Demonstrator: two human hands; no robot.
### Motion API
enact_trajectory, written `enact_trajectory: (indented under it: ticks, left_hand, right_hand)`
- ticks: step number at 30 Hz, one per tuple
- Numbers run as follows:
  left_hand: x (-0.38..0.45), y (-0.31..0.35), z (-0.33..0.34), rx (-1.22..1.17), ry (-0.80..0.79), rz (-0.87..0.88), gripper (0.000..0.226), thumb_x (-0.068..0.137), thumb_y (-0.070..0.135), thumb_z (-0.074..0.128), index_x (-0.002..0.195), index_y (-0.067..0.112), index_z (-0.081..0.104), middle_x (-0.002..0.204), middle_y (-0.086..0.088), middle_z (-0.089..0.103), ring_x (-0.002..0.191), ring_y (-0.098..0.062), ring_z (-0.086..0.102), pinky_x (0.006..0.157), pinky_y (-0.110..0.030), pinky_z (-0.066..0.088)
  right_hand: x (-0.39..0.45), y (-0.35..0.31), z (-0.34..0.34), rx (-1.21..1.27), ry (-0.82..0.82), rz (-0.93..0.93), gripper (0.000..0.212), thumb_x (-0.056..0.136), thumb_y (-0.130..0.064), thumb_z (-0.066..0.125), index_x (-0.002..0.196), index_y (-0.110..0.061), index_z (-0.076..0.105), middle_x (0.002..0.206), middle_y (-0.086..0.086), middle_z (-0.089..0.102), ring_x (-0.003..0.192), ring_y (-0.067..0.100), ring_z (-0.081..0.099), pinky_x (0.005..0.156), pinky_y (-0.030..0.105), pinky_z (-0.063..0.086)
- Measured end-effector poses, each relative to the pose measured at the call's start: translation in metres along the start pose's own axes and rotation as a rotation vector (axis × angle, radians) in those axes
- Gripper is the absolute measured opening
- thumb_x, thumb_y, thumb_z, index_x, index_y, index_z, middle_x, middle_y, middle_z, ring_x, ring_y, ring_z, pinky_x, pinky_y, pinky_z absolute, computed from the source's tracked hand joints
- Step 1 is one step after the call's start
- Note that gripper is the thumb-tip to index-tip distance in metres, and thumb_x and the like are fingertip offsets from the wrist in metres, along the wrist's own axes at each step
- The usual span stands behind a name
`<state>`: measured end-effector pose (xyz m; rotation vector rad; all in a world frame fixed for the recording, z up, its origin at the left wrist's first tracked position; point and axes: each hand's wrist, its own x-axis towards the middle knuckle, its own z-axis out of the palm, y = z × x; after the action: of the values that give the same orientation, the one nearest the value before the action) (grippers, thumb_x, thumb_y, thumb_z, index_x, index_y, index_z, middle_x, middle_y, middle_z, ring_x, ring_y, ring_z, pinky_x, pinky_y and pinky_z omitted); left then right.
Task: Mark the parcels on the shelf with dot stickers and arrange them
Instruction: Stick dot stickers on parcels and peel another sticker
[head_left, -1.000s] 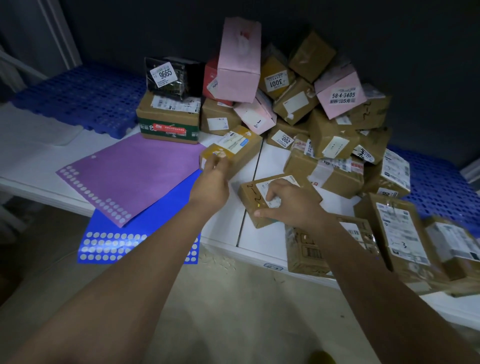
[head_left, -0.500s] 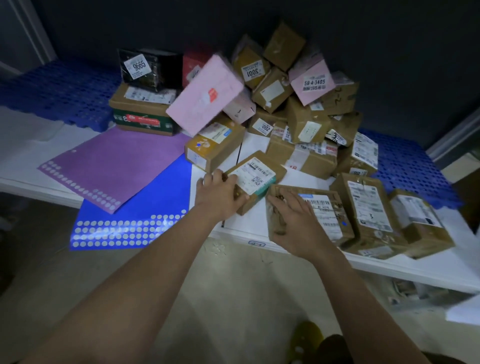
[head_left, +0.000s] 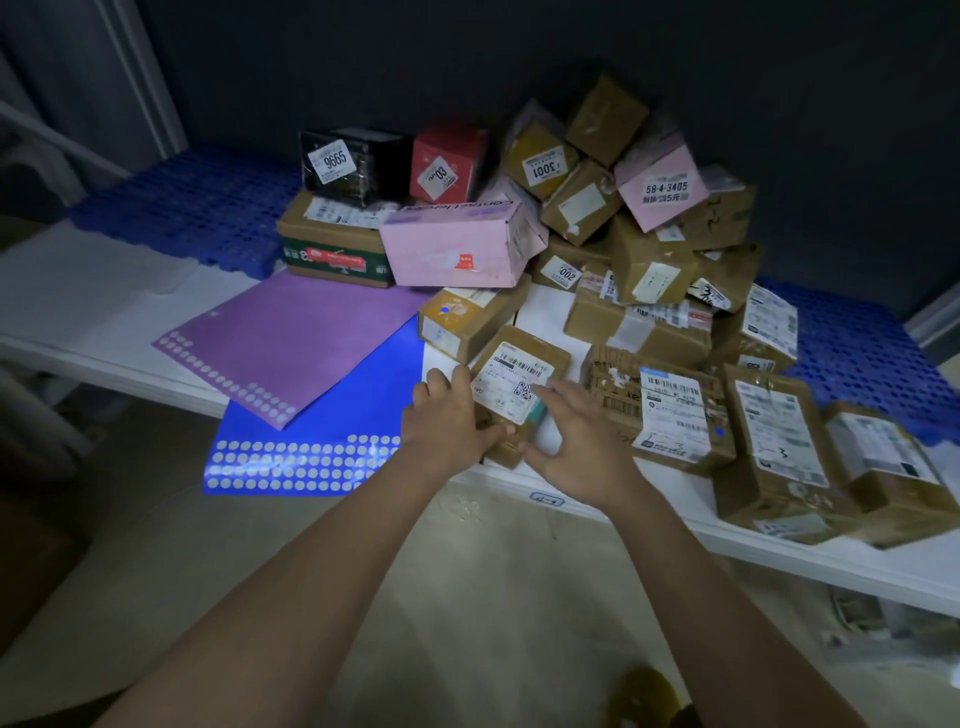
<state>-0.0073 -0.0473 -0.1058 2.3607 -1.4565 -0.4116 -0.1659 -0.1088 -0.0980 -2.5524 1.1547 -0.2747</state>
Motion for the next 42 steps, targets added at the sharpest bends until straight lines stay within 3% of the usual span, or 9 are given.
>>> enact_trajectory:
  ticks: [4,9,14,19,24,29,33,38,42]
  left_hand:
    - [-0.006,-0.008,-0.002,-0.137,-0.027,-0.011,0.073,0.081,0.052,0.065,0.133,0.011,0.034,0.129,-0.011,0.038,0.121,-0.028,0.036,0.089,-0.039,0.043]
    - [-0.014,-0.021,-0.001,-0.358,-0.127,-0.014,0.058,0.081,0.041,0.070,0.127,0.013,0.049,0.121,-0.008,0.048,0.114,-0.024,0.049,0.091,-0.037,0.047]
    - [-0.022,-0.024,0.002,-0.441,-0.110,-0.003,0.057,0.081,0.035,0.072,0.129,0.013,0.050,0.122,-0.006,0.048,0.111,-0.020,0.054,0.090,-0.030,0.046]
    - [-0.027,-0.032,-0.003,-0.522,-0.116,0.034,0.056,0.084,0.032,0.069,0.133,0.015,0.049,0.125,-0.006,0.051,0.110,-0.018,0.056,0.091,-0.029,0.046]
    - [-0.034,-0.072,-0.014,-0.494,0.006,-0.043,0.040,0.091,0.026,0.061,0.129,0.013,0.055,0.119,-0.005,0.054,0.099,-0.016,0.057,0.090,-0.030,0.048]
    - [-0.037,-0.129,-0.027,-0.412,0.257,-0.195,0.022,0.091,0.014,0.060,0.111,0.008,0.066,0.104,-0.012,0.061,0.087,-0.026,0.061,0.086,-0.035,0.049]
    - [-0.035,-0.166,-0.045,-0.312,0.430,-0.290,0.012,0.086,0.008,0.059,0.093,0.004,0.069,0.088,-0.015,0.065,0.092,-0.035,0.057,0.085,-0.038,0.042]
    - [-0.025,-0.199,-0.053,-0.315,0.412,-0.457,0.035,0.091,0.021,0.057,0.123,0.007,0.057,0.117,-0.021,0.057,0.111,-0.038,0.047,0.096,-0.038,0.034]
    - [-0.016,-0.217,-0.049,-0.262,0.390,-0.465,0.037,0.093,0.031,0.052,0.126,0.015,0.054,0.127,-0.012,0.054,0.116,-0.034,0.040,0.097,-0.036,0.029]
  right_hand:
    - [-0.008,-0.009,0.000,0.050,-0.005,0.054,0.072,0.087,-0.028,0.063,0.148,-0.015,0.028,0.152,0.006,0.032,0.141,0.022,0.023,0.117,0.034,0.014]
    - [-0.022,-0.017,0.008,0.166,0.035,0.128,0.065,0.089,-0.020,0.059,0.147,-0.017,0.031,0.143,0.004,0.046,0.126,0.023,0.045,0.098,0.034,0.042]
    - [-0.035,-0.023,0.025,0.358,0.168,0.186,0.059,0.088,-0.017,0.066,0.142,-0.012,0.042,0.138,0.006,0.048,0.121,0.020,0.050,0.097,0.032,0.044]
    - [-0.033,-0.029,0.029,0.326,0.222,0.193,0.054,0.088,-0.014,0.065,0.138,-0.011,0.045,0.137,0.006,0.045,0.126,0.020,0.044,0.098,0.023,0.037]
    - [-0.022,-0.051,0.033,0.156,0.325,-0.018,0.040,0.086,-0.016,0.067,0.125,-0.009,0.059,0.130,0.009,0.051,0.125,0.023,0.041,0.099,0.032,0.036]
    - [0.009,-0.097,0.054,0.164,0.247,-0.187,0.030,0.085,-0.024,0.061,0.111,-0.011,0.068,0.119,0.006,0.059,0.114,0.018,0.043,0.095,0.034,0.040]
    - [0.046,-0.137,0.077,0.129,0.148,-0.268,0.028,0.086,-0.025,0.062,0.108,-0.010,0.071,0.116,0.007,0.064,0.111,0.027,0.053,0.094,0.040,0.045]
    - [0.091,-0.177,0.105,0.115,0.020,-0.274,0.039,0.090,-0.032,0.064,0.122,-0.010,0.065,0.131,0.006,0.058,0.125,0.026,0.046,0.102,0.039,0.038]
    - [0.113,-0.197,0.127,0.002,-0.131,-0.268,0.063,0.093,-0.050,0.052,0.143,-0.013,0.041,0.154,0.003,0.033,0.143,0.017,0.024,0.115,0.034,0.019]
